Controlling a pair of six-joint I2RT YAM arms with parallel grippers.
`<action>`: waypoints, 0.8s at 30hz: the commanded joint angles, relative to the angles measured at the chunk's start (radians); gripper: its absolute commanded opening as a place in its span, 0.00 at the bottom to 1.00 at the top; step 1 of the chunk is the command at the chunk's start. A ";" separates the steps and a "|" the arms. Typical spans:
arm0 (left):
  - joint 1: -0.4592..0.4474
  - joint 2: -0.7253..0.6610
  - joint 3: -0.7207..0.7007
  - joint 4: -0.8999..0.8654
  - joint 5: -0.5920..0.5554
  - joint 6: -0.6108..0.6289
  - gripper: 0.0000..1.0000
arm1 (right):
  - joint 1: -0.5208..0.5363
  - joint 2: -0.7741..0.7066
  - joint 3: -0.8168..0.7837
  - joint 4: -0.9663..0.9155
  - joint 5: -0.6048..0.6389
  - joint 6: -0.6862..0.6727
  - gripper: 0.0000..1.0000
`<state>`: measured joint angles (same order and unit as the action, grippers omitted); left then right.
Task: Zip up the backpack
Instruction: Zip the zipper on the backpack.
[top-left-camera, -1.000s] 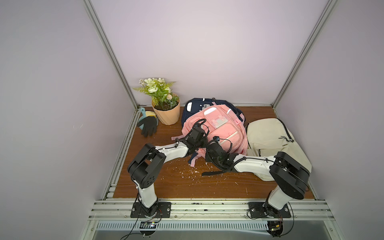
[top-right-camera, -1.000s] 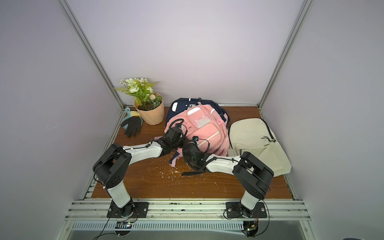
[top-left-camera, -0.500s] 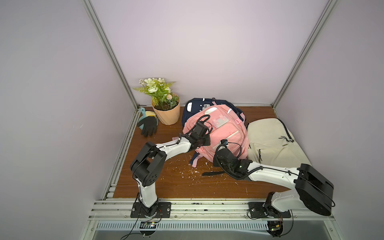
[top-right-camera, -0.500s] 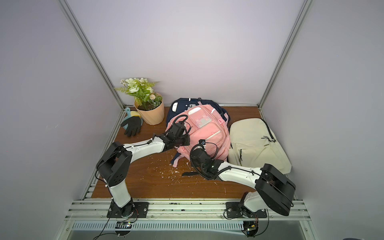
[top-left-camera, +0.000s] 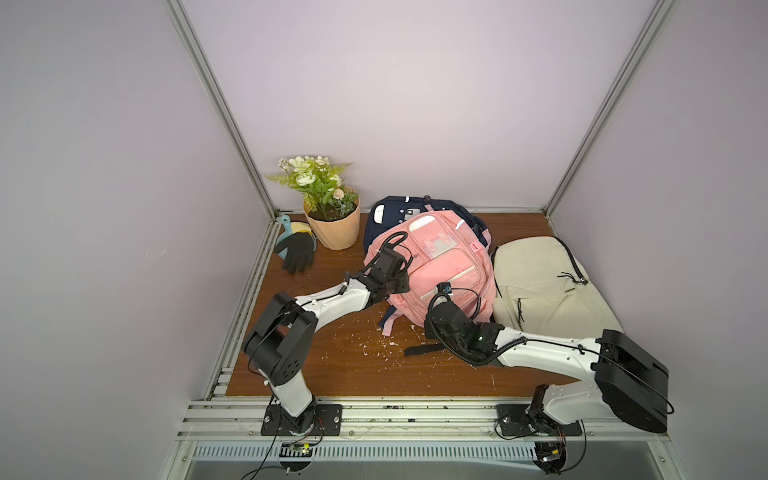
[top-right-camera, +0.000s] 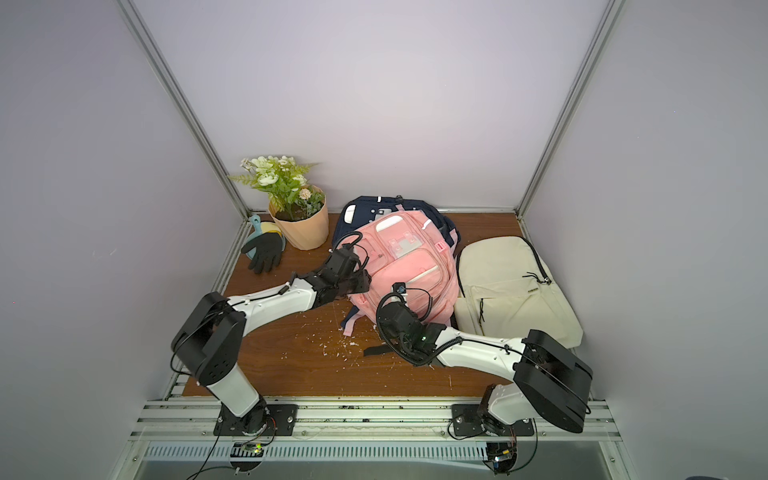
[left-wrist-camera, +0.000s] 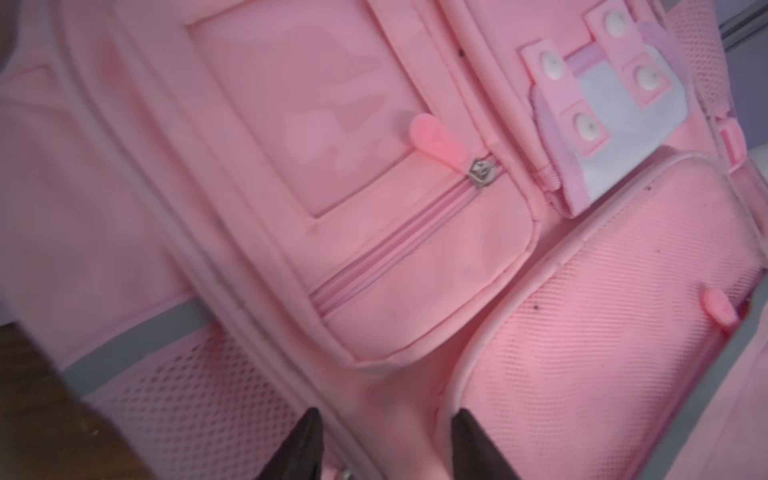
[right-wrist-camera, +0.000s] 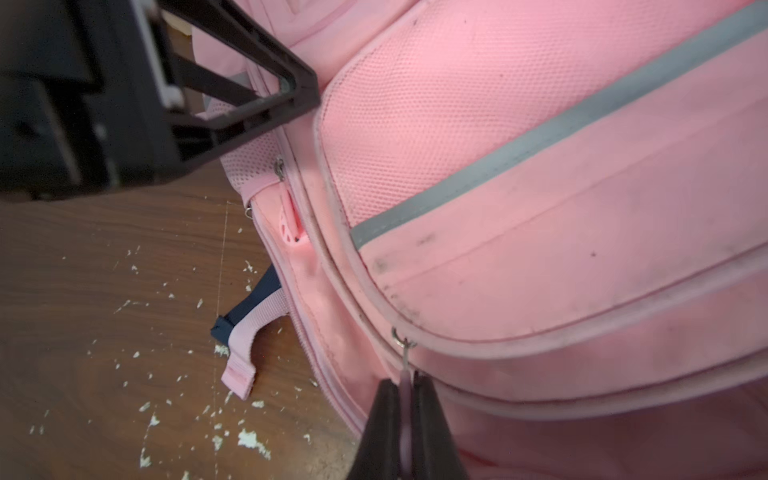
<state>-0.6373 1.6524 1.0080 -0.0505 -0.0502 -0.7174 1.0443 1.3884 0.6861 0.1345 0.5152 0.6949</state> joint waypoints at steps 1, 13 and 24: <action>-0.015 -0.101 -0.081 0.089 -0.020 -0.074 0.60 | 0.020 0.008 0.051 0.023 -0.040 -0.026 0.00; -0.059 -0.091 -0.219 0.272 0.141 -0.165 0.63 | 0.056 0.042 0.052 0.118 -0.083 -0.034 0.00; -0.070 -0.046 -0.221 0.302 0.155 -0.155 0.37 | 0.080 0.095 0.079 0.119 -0.100 -0.039 0.00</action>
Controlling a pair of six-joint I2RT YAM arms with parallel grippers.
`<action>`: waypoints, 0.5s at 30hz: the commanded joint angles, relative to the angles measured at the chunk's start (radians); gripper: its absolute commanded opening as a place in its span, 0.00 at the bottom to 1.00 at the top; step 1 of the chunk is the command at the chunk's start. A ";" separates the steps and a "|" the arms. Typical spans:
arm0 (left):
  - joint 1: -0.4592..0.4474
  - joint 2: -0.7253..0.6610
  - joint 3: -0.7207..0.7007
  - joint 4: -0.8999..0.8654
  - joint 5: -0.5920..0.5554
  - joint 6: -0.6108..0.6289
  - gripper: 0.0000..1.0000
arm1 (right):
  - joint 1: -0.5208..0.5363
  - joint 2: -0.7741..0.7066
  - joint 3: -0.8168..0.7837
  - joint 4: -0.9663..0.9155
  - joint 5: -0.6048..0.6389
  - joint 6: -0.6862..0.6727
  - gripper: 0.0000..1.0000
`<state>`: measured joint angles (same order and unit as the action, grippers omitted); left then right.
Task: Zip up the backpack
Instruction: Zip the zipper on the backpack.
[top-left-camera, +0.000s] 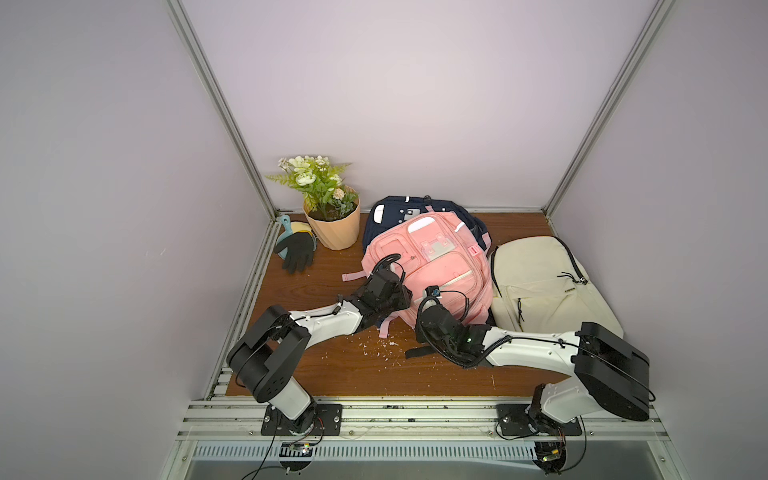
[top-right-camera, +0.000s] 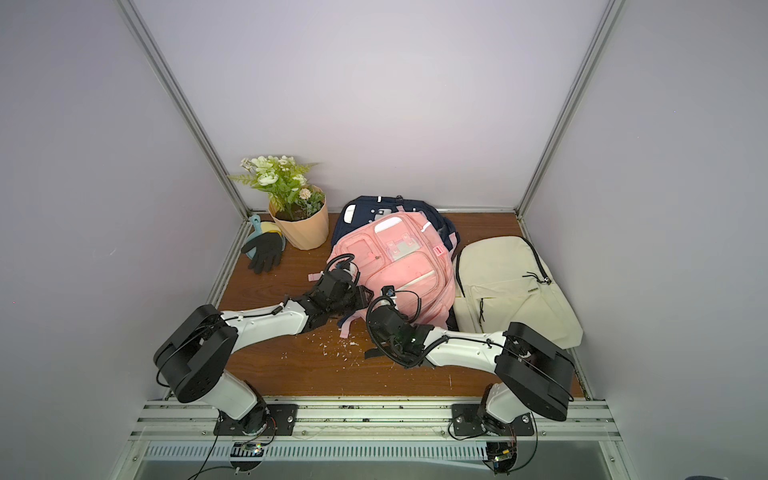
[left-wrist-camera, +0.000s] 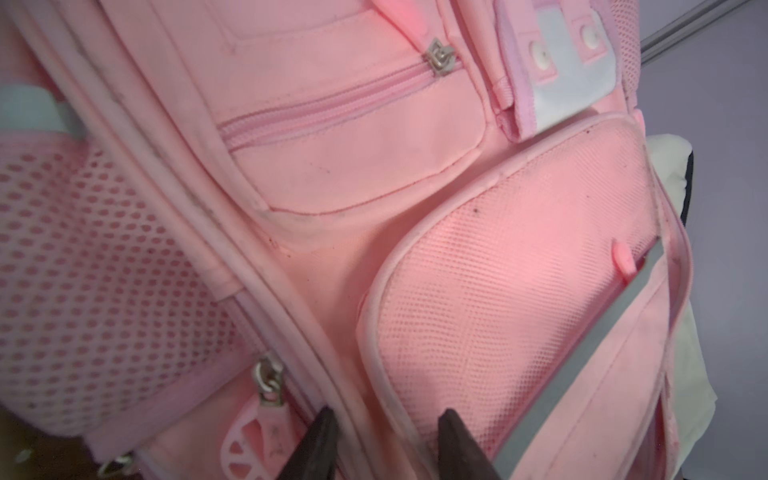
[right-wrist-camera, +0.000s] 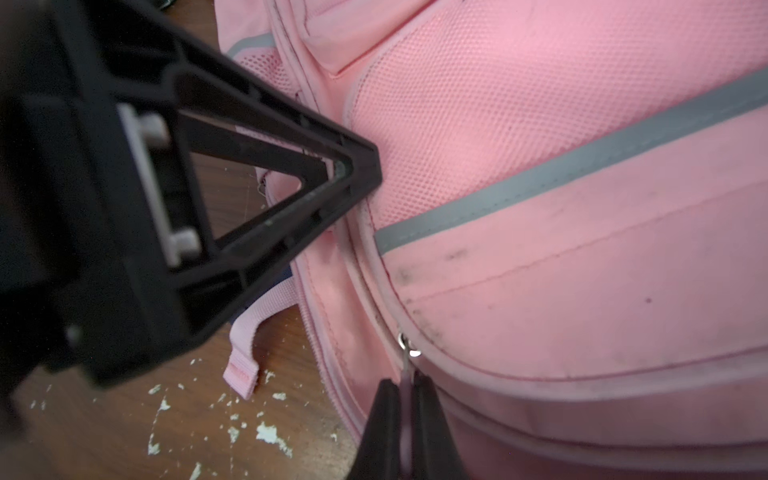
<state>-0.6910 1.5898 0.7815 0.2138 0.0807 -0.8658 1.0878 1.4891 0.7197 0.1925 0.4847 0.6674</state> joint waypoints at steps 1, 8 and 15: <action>-0.015 0.016 0.005 0.034 0.020 -0.005 0.33 | 0.037 -0.009 0.043 0.052 -0.060 -0.007 0.00; -0.012 -0.021 0.029 -0.084 -0.102 0.033 0.01 | 0.024 -0.080 0.011 -0.083 0.054 0.027 0.00; 0.025 -0.040 0.010 -0.105 -0.120 0.050 0.00 | -0.056 -0.187 -0.084 -0.165 0.052 0.096 0.00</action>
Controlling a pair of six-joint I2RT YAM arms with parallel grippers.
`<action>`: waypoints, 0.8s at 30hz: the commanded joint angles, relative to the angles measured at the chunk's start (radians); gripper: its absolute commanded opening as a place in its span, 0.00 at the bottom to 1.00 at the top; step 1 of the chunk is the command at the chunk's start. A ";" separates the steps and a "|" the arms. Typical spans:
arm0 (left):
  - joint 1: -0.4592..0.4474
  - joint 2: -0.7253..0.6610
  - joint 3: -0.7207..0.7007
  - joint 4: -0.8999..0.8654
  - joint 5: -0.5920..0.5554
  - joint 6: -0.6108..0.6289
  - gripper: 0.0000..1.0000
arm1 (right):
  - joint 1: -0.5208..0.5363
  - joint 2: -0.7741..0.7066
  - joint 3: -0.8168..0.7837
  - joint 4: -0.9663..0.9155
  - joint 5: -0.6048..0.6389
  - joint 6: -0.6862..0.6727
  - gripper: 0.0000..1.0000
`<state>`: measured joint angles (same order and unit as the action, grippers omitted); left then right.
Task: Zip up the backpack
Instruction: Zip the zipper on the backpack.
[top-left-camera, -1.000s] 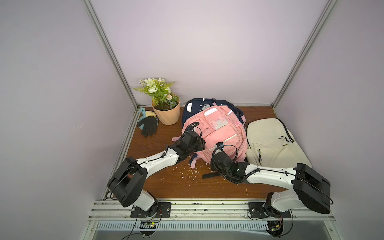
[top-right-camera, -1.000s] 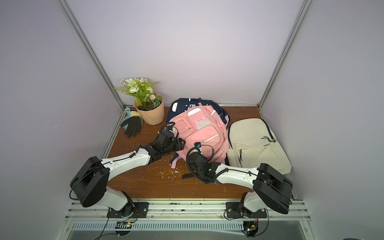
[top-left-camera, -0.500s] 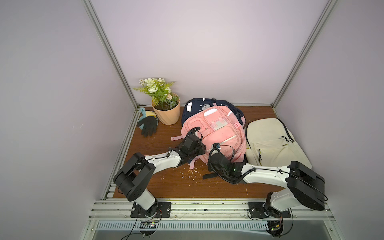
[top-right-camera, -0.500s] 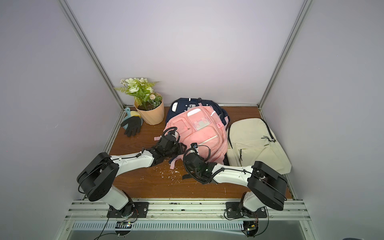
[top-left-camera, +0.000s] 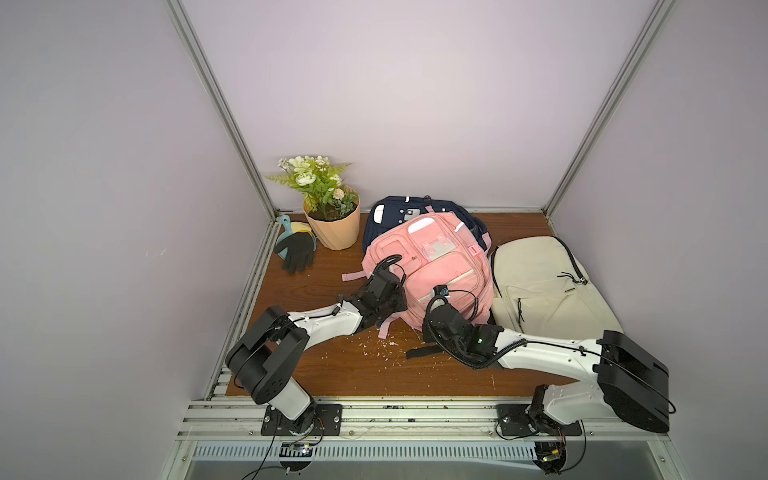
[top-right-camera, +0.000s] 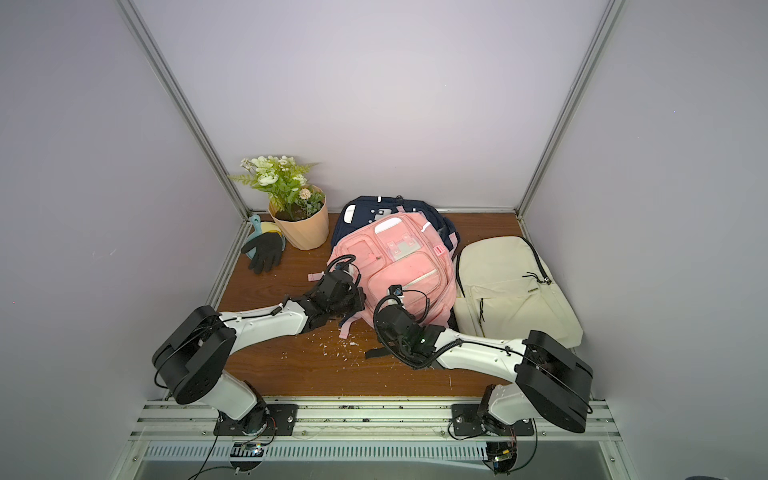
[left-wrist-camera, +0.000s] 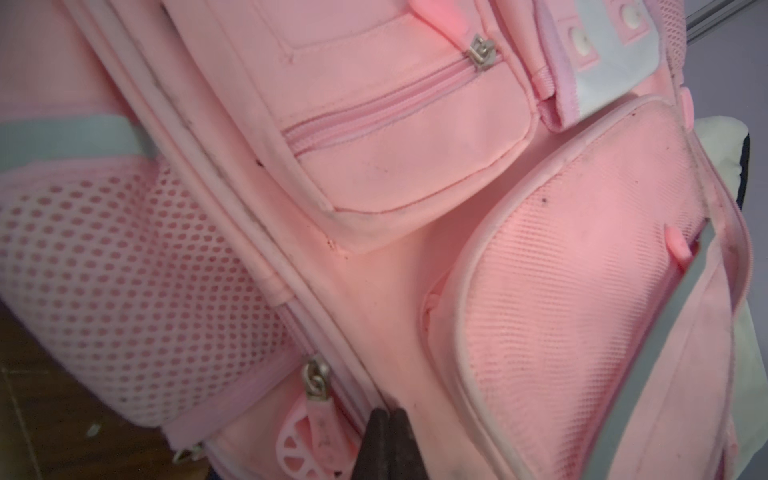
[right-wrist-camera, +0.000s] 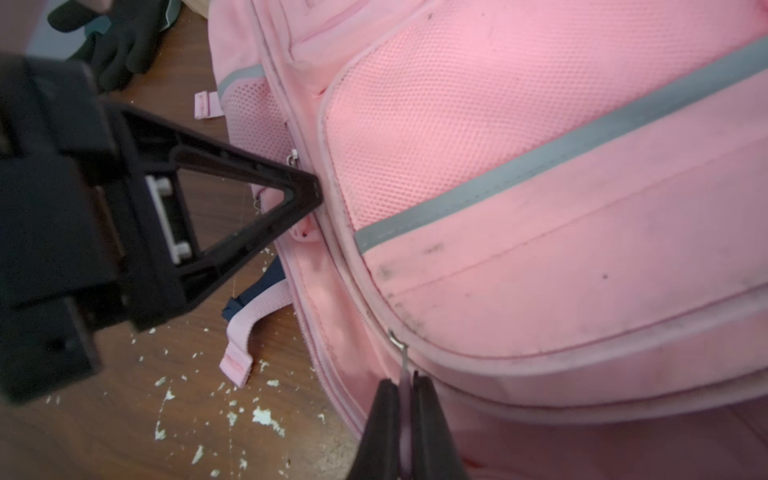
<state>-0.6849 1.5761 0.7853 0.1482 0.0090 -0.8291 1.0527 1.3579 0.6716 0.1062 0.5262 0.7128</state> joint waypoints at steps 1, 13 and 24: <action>0.019 -0.033 0.003 -0.045 -0.056 0.016 0.00 | -0.030 -0.075 -0.048 -0.093 0.014 0.057 0.00; -0.044 -0.103 0.018 -0.016 -0.004 -0.021 0.42 | -0.015 -0.054 -0.051 0.028 -0.062 -0.010 0.00; -0.071 -0.009 0.001 0.123 0.105 -0.067 0.56 | 0.042 0.020 0.002 0.087 -0.088 -0.025 0.00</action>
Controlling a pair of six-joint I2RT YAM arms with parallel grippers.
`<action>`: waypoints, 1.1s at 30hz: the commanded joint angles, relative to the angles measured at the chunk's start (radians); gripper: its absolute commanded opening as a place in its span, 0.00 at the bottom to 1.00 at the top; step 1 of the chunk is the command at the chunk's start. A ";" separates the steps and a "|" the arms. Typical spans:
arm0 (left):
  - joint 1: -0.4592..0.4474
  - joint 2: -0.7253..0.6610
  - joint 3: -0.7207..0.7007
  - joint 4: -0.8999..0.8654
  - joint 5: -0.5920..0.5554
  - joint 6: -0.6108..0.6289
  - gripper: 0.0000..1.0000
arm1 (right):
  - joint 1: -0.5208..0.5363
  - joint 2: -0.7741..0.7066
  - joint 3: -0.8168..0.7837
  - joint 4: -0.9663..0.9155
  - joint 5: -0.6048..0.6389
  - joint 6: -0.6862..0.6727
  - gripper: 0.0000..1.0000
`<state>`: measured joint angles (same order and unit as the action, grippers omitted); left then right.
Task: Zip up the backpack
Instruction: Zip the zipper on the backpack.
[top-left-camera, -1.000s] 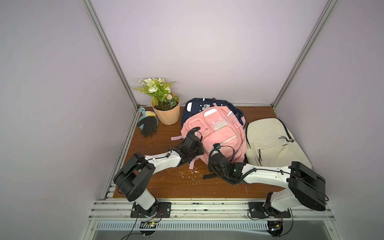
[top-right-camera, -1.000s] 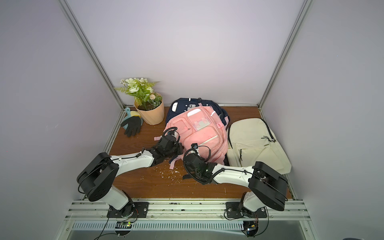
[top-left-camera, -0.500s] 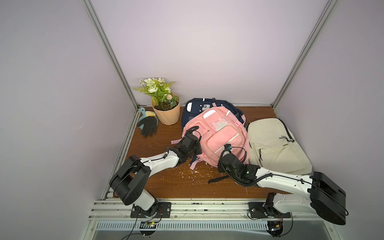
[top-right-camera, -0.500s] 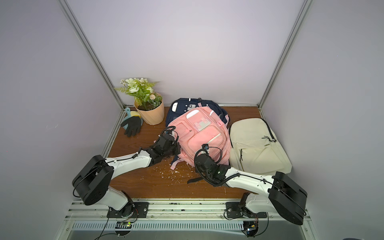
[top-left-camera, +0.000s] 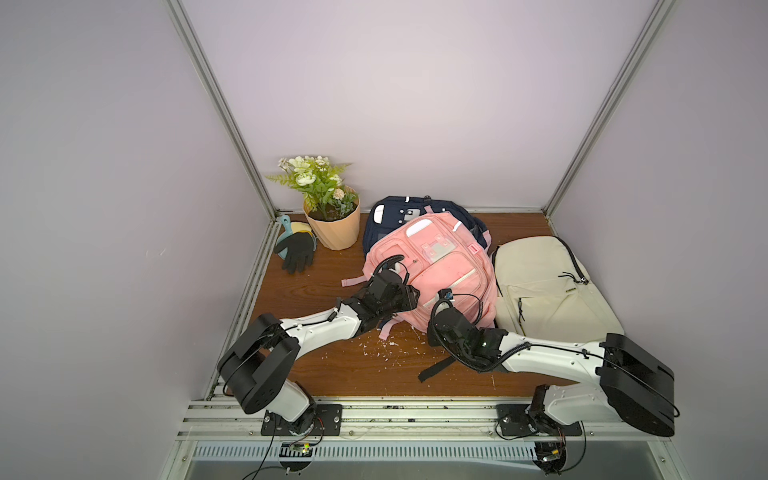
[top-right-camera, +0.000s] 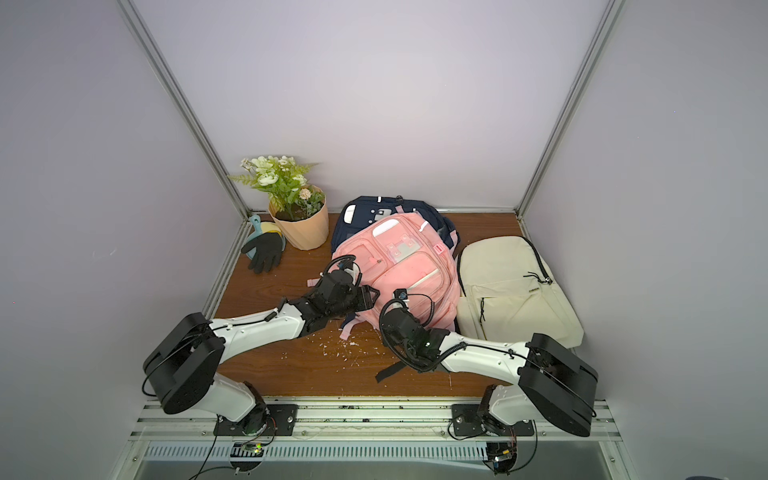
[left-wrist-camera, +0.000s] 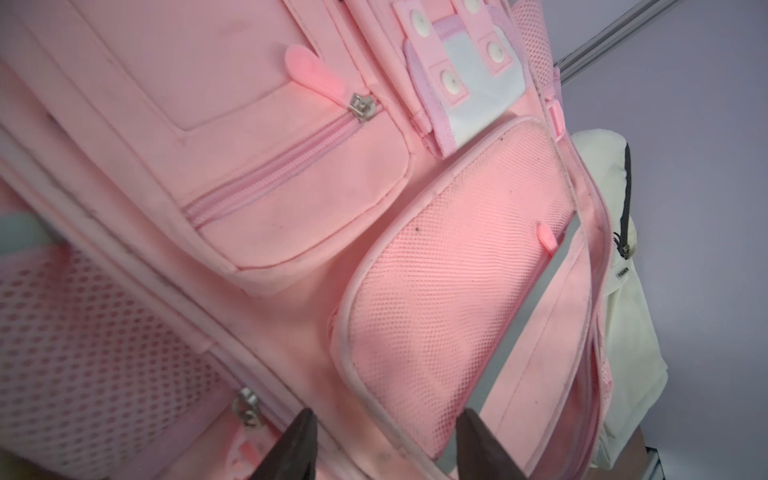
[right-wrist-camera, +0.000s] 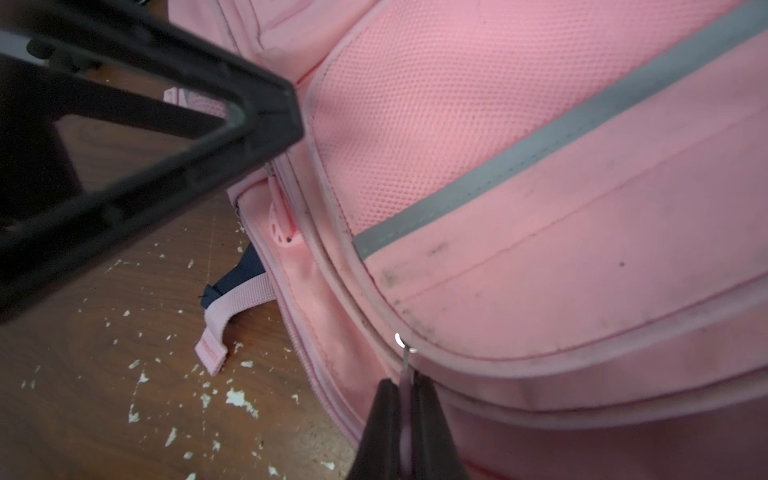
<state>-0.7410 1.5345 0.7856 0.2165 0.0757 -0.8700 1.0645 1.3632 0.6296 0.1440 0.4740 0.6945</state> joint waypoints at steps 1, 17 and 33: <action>-0.016 0.045 0.006 0.056 0.043 -0.027 0.55 | 0.037 0.023 0.053 0.050 -0.034 -0.003 0.00; -0.011 0.023 0.050 -0.122 -0.097 0.004 0.11 | 0.069 0.040 0.087 0.009 0.000 -0.009 0.00; 0.123 -0.132 -0.043 -0.168 -0.091 0.077 0.00 | 0.067 -0.112 -0.034 -0.112 0.128 -0.042 0.00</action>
<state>-0.6632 1.4296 0.7605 0.0853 0.1066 -0.8318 1.1313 1.2720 0.6163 0.1360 0.5270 0.6582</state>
